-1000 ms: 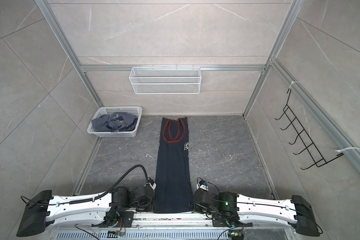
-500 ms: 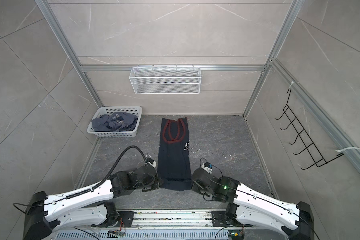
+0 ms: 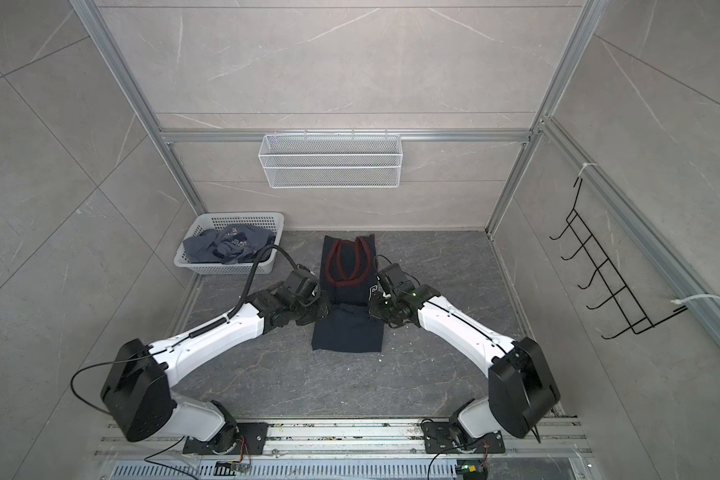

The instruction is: Fold and stack the tank tops

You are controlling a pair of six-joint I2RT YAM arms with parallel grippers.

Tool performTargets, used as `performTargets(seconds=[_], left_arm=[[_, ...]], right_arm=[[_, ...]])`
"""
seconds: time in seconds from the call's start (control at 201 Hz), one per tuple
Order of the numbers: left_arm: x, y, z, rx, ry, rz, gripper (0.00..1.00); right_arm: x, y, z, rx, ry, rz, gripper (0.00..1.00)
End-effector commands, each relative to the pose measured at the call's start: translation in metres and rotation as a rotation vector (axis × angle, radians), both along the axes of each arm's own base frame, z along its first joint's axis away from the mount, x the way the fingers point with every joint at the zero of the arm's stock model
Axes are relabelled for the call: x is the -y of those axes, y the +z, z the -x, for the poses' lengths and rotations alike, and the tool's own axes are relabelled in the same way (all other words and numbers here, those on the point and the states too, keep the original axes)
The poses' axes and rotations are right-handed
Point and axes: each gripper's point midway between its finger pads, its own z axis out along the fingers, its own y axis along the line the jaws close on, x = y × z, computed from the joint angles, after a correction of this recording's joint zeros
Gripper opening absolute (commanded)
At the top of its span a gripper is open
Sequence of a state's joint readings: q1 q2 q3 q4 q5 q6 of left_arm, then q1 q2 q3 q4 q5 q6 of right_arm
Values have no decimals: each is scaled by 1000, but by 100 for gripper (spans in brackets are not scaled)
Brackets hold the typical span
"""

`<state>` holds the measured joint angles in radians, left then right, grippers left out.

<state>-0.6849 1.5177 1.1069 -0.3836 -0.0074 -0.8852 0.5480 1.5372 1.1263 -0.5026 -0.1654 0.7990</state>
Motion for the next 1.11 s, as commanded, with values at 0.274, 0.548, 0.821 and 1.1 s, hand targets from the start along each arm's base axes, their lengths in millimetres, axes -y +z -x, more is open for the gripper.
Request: performTargets(seconds=[0.274,0.548,0.821,1.1], left_arm=[[-2,-16,-78,10,34,47,2],[2,-43,-103,-39,44,47,15],[-23,-24,-124,8,126,-36,53],[-59,9,-110,91,153,-133,59]], right_arm=[[-18,-27,-78,5,74,-60,0],[-16,-40,-100,15,64,-46,16],[-6,-25,-121,48,76,10,61],[17,-2,-84,84,114,72,63]])
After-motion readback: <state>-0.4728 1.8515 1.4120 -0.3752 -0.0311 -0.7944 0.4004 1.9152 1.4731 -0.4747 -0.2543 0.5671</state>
